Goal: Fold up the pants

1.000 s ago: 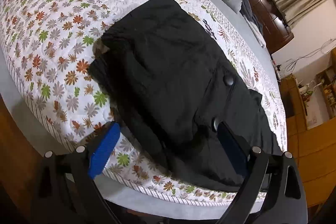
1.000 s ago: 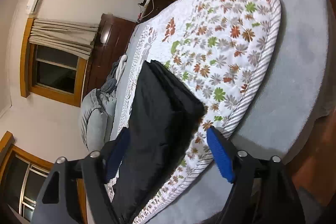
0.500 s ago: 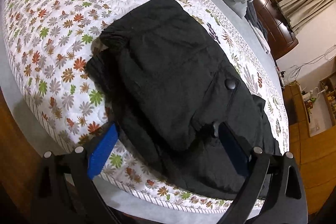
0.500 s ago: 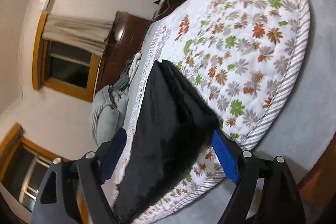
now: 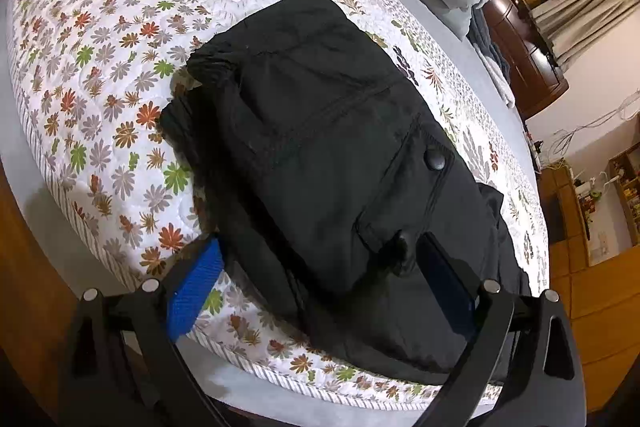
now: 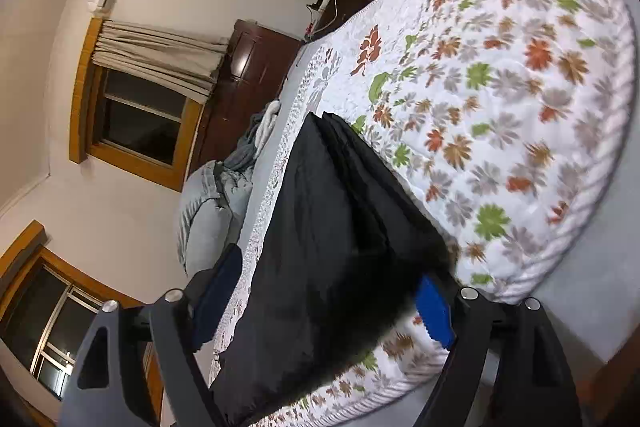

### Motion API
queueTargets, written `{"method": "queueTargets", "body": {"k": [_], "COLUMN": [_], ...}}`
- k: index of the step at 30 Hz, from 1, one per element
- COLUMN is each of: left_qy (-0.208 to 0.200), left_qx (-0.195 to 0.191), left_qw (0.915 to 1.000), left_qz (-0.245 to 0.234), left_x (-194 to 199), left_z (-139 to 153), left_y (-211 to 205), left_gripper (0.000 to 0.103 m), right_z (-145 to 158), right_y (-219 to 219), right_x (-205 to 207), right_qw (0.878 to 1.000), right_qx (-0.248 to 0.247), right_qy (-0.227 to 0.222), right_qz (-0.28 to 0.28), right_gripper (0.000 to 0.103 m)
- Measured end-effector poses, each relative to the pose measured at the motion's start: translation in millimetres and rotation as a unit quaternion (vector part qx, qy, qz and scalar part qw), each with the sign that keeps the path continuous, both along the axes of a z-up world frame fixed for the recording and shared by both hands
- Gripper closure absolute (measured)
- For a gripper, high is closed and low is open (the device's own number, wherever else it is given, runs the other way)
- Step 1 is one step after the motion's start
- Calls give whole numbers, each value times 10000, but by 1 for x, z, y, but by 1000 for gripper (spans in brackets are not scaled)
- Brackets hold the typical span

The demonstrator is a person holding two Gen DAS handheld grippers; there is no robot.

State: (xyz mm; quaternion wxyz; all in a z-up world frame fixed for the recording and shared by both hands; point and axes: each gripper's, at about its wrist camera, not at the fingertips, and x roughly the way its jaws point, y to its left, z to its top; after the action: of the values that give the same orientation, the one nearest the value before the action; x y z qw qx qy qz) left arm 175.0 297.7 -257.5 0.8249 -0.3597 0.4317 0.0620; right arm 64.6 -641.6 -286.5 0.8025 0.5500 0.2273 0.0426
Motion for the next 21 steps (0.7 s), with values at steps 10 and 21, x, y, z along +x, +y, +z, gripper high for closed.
{"method": "queueTargets", "body": {"k": [10,21], "left_qy": [-208,-367], "left_qx": [-224,-498], "left_qw": [9995,9981], "left_qz": [55,44], "left_x": [-10,-20], "left_z": [3,-1], "left_y": [3,10], "left_gripper": [8,8], "right_z": [51,146], "right_y": [10,52], "right_x": [11,32], "right_qw": [9985,9884], "right_qx": [-518,-1474], "right_qy": [97,-32], "right_qz": [154,377], "right_gripper": [84,85]}}
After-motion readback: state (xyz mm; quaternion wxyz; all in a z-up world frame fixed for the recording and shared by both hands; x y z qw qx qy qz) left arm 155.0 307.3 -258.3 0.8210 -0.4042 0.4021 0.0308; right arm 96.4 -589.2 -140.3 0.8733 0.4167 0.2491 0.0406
